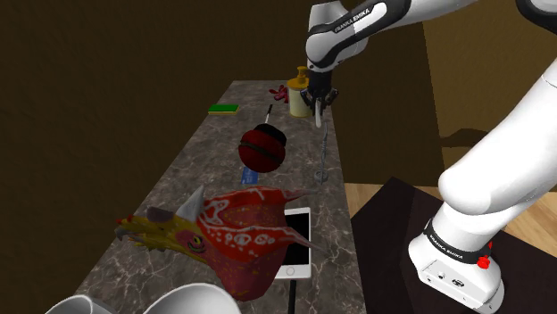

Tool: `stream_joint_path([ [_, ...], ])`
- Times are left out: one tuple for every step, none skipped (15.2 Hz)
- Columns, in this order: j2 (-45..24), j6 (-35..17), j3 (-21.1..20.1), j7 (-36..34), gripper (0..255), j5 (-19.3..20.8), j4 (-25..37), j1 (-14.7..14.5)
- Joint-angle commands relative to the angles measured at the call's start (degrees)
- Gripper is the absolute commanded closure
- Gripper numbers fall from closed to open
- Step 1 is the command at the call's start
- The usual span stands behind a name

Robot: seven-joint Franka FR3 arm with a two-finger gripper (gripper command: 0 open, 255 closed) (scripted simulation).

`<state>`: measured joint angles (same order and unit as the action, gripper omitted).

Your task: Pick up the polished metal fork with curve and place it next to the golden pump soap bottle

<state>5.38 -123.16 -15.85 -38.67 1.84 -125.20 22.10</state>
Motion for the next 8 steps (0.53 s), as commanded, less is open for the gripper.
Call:
stream_joint_path([
  [-0.7,-1.6,0.0,-0.1,255,0.2,-1.0,0.0],
  [-1.0,-2.4,0.0,-0.3,255,0.4,-1.4,0.0],
  [-1.3,-3.1,-0.1,-0.4,255,0.5,-1.9,0.1],
  [-1.7,-3.9,-0.1,-0.5,255,0.7,-2.3,0.1],
  [-2.1,-4.7,-0.1,-0.7,255,0.8,-2.7,0.1],
  [-2.5,-5.4,-0.1,-0.8,255,1.0,-3.1,0.1],
  [-2.9,-6.2,-0.1,-1.0,255,1.1,-3.5,0.1],
  [-3.3,-7.0,-0.2,-1.1,255,1.3,-3.8,0.1],
])
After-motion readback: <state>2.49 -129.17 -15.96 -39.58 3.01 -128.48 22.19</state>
